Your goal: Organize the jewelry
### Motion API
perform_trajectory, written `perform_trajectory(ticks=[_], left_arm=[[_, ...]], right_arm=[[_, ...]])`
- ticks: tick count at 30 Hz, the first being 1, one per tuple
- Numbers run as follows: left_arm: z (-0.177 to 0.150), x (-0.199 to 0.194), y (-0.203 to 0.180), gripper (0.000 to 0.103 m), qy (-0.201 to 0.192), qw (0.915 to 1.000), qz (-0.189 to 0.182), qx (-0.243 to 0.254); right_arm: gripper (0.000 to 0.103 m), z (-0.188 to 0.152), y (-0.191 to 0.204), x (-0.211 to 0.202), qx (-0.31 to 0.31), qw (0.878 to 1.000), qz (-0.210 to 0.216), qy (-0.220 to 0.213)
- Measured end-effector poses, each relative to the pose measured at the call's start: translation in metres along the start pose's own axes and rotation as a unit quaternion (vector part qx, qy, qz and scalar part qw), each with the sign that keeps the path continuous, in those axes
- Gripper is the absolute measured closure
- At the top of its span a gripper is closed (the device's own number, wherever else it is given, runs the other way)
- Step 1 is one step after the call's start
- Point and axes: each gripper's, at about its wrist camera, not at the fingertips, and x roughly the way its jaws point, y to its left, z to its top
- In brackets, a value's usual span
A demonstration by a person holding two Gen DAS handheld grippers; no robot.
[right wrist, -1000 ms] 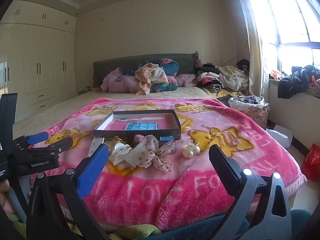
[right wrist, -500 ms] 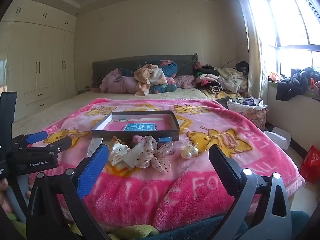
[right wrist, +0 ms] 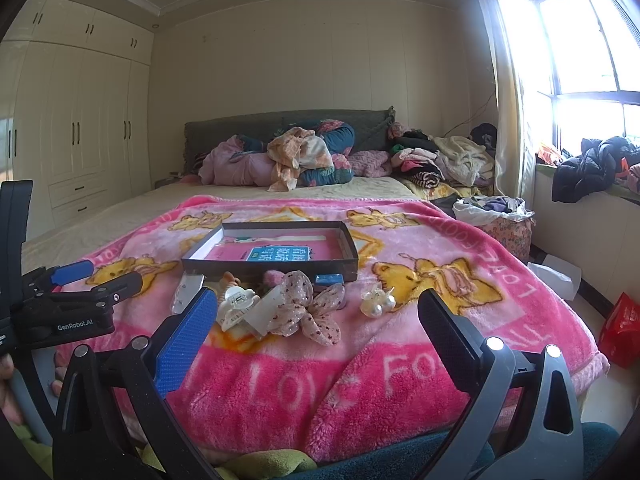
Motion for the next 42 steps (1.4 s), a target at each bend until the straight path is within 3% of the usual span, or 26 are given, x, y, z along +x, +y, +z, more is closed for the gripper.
perform_trajectory(ticks=[42], left_arm=[[-0.0009, 0.0006, -0.0015, 0.010, 0.004, 1.0000, -0.004, -0.004]], right_arm=[[0.006, -0.0041, 0.0089, 0.0081, -0.001, 1.000, 0.011, 0.009]])
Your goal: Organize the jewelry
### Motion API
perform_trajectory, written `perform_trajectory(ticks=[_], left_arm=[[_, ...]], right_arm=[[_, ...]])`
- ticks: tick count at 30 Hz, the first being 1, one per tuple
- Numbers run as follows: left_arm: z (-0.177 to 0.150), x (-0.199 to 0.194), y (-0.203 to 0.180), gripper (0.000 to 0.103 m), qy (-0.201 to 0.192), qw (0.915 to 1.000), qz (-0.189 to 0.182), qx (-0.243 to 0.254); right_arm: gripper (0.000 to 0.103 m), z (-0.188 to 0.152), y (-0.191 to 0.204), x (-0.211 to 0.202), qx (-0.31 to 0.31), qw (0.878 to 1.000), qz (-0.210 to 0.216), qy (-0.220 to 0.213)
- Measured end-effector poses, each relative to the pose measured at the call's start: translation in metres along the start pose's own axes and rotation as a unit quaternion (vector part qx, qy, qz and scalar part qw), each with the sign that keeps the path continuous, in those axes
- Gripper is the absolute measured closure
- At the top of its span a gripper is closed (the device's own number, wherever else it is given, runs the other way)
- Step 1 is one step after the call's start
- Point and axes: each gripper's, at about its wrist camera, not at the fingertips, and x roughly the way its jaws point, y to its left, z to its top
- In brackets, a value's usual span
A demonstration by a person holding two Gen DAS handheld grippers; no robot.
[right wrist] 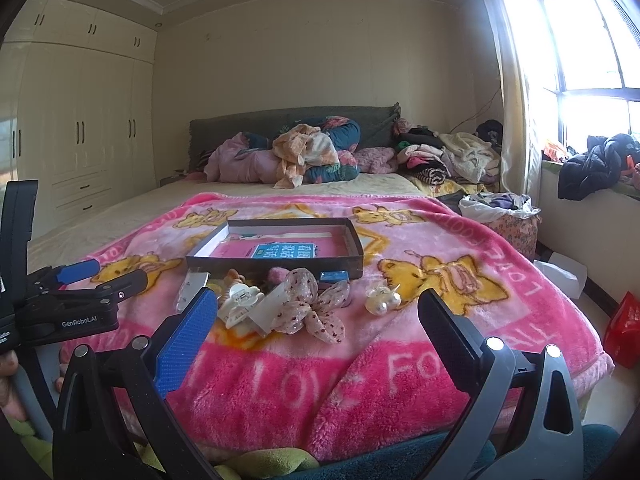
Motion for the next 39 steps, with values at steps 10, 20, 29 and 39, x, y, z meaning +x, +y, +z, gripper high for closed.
perform_trajectory(ticks=[10, 20, 29, 39], left_arm=[[0.000, 0.014, 0.013, 0.010, 0.023, 0.9993, -0.011, -0.028], [-0.002, 0.042, 0.027, 0.010, 0.071, 0.9964, -0.010, -0.046], [0.002, 0.067, 0.037, 0.010, 0.088, 0.9950, 0.006, -0.048], [0.011, 0.101, 0.032, 0.010, 0.100, 0.9943, 0.000, -0.038]], right_arm=[[0.006, 0.000, 0.000, 0.015, -0.010, 0.999, 0.020, 0.027], [0.006, 0.006, -0.001, 0.049, -0.021, 0.996, 0.040, 0.073], [0.006, 0.015, -0.017, 0.080, -0.016, 0.994, 0.043, 0.097], [0.006, 0.015, -0.030, 0.134, 0.006, 0.984, 0.071, 0.164]])
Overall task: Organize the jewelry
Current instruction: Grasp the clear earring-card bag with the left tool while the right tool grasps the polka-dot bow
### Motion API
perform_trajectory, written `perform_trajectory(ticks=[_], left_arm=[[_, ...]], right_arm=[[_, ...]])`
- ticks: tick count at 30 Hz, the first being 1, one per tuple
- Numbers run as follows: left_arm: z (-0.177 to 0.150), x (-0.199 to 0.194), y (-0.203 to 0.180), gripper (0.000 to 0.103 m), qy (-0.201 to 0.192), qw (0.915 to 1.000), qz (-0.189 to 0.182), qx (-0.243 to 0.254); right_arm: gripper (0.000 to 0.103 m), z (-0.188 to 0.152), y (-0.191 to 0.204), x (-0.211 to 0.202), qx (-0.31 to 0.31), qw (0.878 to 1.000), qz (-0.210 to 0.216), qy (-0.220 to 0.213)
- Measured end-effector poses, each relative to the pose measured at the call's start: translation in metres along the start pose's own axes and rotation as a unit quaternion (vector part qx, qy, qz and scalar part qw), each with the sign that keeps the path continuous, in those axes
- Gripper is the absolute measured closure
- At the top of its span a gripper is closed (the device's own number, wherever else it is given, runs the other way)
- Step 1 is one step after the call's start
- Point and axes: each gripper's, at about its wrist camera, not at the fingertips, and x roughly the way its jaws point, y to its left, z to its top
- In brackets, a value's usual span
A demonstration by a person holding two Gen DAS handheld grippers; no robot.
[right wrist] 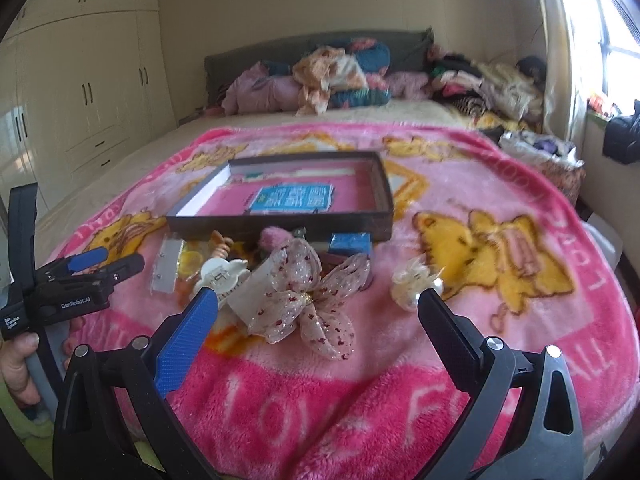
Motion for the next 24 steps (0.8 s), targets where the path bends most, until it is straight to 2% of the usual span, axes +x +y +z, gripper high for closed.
perform_trajectory(ticks=[5, 9, 13, 15, 19, 21, 22, 24], left_arm=[[0.005, 0.020, -0.004, 0.010, 0.024, 0.9997, -0.006, 0.000], [0.005, 0.034, -0.002, 0.010, 0.041, 0.9991, -0.006, -0.008], [0.003, 0.041, -0.001, 0.011, 0.050, 0.9986, -0.013, -0.012], [0.002, 0.043, -0.002, 0.013, 0.054, 0.9983, -0.018, -0.013], [0.000, 0.048, -0.002, 0.027, 0.062, 0.9976, -0.025, -0.018], [-0.001, 0.049, -0.004, 0.040, 0.064, 0.9974, -0.030, -0.015], [-0.002, 0.050, -0.005, 0.043, 0.066, 0.9971, -0.035, -0.014], [-0.002, 0.052, -0.006, 0.058, 0.070, 0.9967, -0.040, -0.012]], right_arm=[[0.006, 0.004, -0.002, 0.032, 0.001, 0.999, 0.013, 0.040], [0.016, 0.002, -0.004, 0.056, 0.006, 0.997, 0.020, 0.076], [0.019, -0.002, -0.009, 0.073, 0.012, 0.994, 0.023, 0.103], [0.027, -0.002, -0.009, 0.078, 0.012, 0.994, 0.028, 0.110], [0.048, -0.005, -0.007, 0.083, 0.007, 0.992, 0.044, 0.116], [0.062, -0.005, -0.006, 0.081, 0.006, 0.993, 0.045, 0.113], [0.065, -0.005, -0.008, 0.079, 0.008, 0.993, 0.046, 0.110], [0.072, -0.004, -0.011, 0.075, 0.012, 0.994, 0.044, 0.104]])
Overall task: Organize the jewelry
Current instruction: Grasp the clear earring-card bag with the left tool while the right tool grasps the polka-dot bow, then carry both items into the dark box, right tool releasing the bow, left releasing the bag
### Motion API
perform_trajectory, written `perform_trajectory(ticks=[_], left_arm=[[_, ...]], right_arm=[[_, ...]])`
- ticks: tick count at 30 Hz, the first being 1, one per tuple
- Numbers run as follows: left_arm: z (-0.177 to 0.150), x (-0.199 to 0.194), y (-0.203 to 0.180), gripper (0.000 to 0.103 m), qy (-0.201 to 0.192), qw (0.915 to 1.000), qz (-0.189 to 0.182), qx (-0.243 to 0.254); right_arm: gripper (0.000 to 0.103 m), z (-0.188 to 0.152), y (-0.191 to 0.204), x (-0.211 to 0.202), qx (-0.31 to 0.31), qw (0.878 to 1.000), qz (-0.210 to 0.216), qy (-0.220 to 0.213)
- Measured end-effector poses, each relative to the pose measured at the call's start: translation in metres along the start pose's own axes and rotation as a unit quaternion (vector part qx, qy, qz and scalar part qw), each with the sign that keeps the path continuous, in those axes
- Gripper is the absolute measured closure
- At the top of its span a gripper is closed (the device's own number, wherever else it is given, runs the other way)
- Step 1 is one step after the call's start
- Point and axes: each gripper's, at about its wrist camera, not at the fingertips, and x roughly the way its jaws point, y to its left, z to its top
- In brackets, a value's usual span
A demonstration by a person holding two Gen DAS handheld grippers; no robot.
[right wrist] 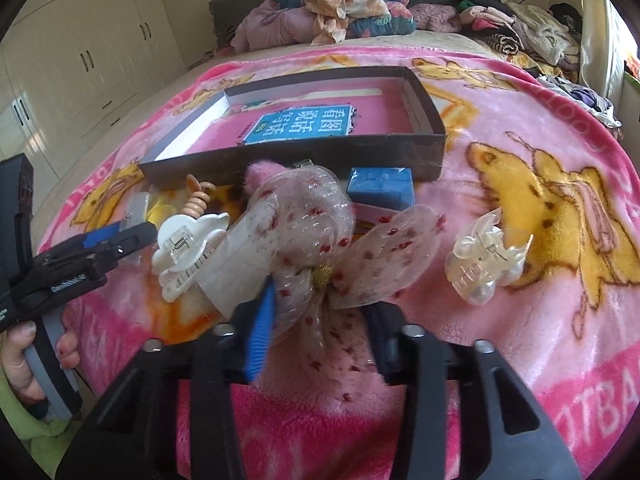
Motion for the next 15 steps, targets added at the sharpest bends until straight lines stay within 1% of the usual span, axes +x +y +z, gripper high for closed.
perform_trajectory(ticks=[1, 2, 3, 9, 11, 15], left_arm=[[-0.001, 0.000, -0.001, 0.061, 0.000, 1.0000, -0.006, 0.002], [-0.001, 0.000, -0.002, 0.067, 0.001, 1.0000, -0.009, 0.004], [-0.002, 0.001, -0.002, 0.072, 0.002, 0.9999, -0.010, 0.006], [-0.004, -0.006, -0.002, 0.072, 0.006, 0.9996, -0.026, 0.006], [-0.003, -0.012, -0.001, 0.072, 0.001, 0.9995, -0.032, 0.003], [0.003, -0.026, 0.004, 0.072, -0.015, 0.9994, -0.032, 0.001]], right_arm=[[0.073, 0.000, -0.002, -0.004, 0.005, 1.000, 0.001, -0.006], [0.073, 0.000, -0.004, -0.007, 0.009, 1.000, 0.000, -0.012], [0.074, 0.000, -0.006, -0.010, 0.012, 1.000, -0.002, -0.017], [0.074, 0.002, -0.018, -0.028, 0.036, 0.998, -0.005, -0.045], [0.074, 0.003, -0.020, -0.034, 0.040, 0.998, -0.006, -0.054], [0.074, 0.006, -0.022, -0.042, 0.041, 0.997, -0.011, -0.066]])
